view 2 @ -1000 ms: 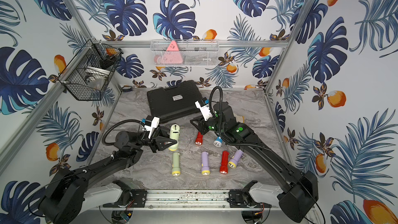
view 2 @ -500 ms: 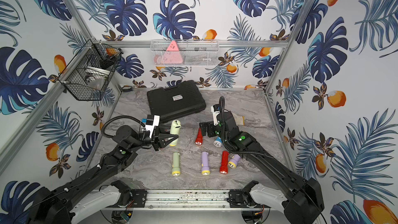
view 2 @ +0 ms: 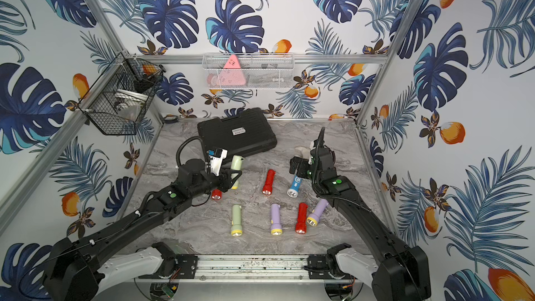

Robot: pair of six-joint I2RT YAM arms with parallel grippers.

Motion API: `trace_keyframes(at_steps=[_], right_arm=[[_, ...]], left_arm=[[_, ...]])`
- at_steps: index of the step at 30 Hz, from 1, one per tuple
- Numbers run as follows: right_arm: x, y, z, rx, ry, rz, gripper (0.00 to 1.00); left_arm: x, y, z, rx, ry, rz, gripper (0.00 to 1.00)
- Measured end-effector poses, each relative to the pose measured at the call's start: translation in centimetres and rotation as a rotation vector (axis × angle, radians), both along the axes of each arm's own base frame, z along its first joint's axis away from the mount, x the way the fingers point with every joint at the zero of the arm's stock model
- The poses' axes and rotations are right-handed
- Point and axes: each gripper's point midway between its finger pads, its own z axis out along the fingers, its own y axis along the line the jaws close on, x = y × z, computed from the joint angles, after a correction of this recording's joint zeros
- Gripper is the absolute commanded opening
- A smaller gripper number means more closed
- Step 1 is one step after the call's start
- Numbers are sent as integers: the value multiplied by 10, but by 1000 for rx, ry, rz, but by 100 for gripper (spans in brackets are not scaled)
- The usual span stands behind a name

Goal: Close the plug at the bottom of the flashlight
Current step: Place the flashlight at the center of the board.

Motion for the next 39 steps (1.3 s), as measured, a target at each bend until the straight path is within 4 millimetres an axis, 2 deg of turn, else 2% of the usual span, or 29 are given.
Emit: trace_keyframes(at_steps=[7,11,14,26,39], right_arm=[[-2,-1,-6,18,32,-8,100],[-4,-1,-1,30,23,-1,100],[-4,-1,0,32,19,-2,100],[-6,-2,0,41,21,-15,100],[-5,-3,-3,39,29,-18,100]], left_arm=[[18,14,-56,166,236,166,0],[16,18,-90,252,348,203,0],[15,21,-108,297,399,227,0],[32,12,-159,390,520,248,0],[41,7,-181,407,579,282,4]])
